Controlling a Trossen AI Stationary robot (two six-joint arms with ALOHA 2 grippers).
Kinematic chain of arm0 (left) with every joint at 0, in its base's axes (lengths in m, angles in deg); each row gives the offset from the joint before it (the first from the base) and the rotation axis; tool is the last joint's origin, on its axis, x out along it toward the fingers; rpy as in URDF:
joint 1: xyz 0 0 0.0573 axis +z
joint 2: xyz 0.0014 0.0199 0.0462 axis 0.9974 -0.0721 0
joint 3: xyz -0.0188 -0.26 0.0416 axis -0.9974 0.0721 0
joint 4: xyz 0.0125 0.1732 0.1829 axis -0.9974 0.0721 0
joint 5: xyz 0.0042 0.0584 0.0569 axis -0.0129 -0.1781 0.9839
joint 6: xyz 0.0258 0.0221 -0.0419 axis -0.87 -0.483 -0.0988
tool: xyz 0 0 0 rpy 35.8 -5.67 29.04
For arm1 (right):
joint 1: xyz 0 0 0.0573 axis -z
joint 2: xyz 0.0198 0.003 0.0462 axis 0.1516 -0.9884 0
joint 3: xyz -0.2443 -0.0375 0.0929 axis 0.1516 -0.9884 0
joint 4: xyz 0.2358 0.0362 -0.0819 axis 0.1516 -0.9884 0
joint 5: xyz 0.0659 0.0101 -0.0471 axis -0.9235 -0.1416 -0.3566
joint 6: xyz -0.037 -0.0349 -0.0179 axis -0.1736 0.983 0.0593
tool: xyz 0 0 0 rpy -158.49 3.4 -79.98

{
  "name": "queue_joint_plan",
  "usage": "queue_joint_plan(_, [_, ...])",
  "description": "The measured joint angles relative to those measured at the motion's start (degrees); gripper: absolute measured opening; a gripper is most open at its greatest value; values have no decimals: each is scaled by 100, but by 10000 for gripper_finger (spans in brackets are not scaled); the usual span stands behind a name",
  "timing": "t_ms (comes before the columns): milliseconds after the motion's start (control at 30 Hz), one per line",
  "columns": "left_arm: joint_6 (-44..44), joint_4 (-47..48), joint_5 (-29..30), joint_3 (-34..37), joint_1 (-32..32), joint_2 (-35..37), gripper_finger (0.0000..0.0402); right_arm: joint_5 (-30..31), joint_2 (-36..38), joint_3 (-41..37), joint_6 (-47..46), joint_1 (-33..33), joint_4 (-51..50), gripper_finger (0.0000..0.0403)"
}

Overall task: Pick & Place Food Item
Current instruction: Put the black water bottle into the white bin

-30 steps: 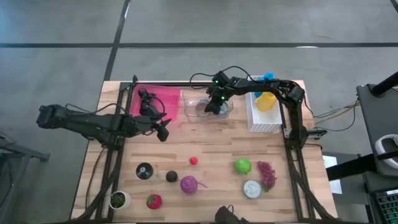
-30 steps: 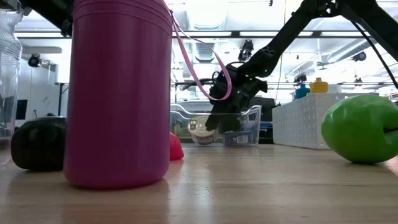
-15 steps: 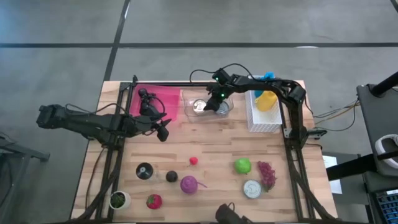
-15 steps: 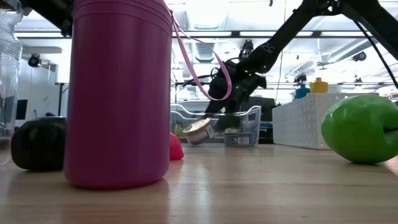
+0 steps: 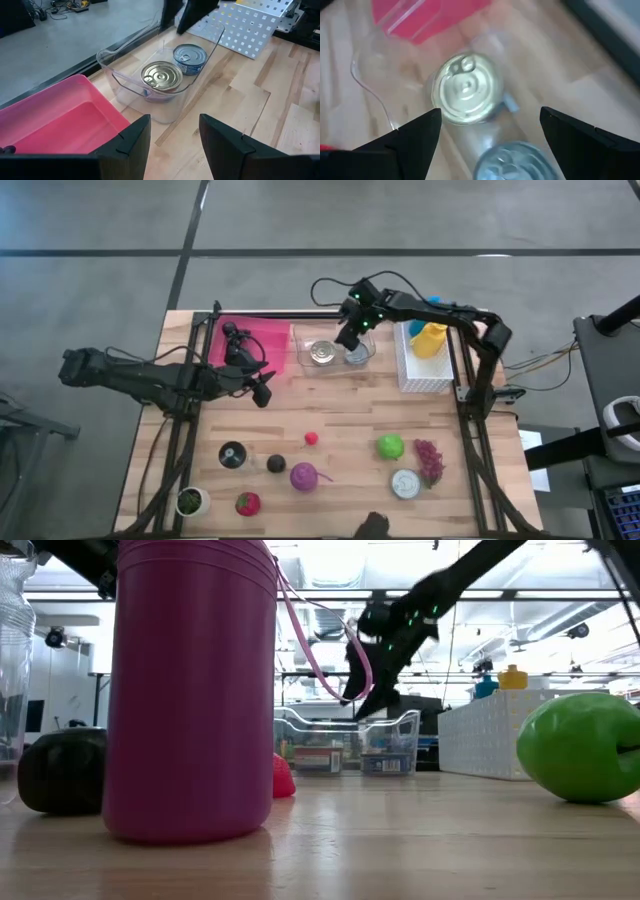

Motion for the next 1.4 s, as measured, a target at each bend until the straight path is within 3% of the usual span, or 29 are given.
queue_joint_plan(333, [0,4,-2,0,0,1,169,1210,1584,-259,361,-776,-689,349])
queue_joint_plan(633, [0,28,-2,0,2,2,173,2180,2858,-1103,383,-1831,-559,349])
queue_joint_plan(767, [0,37,-2,0,2,0,170,2535,3299,-1758,331,-2371,-34,343])
queue_joint_plan(967, [0,41,-1,0,2,2,171,2612,3704,-2546,373,-2933,934,335])
queue_joint_plan(1400, [-2,-61,0,0,0,1,171,2579,3706,-2801,559,-3340,997,338])
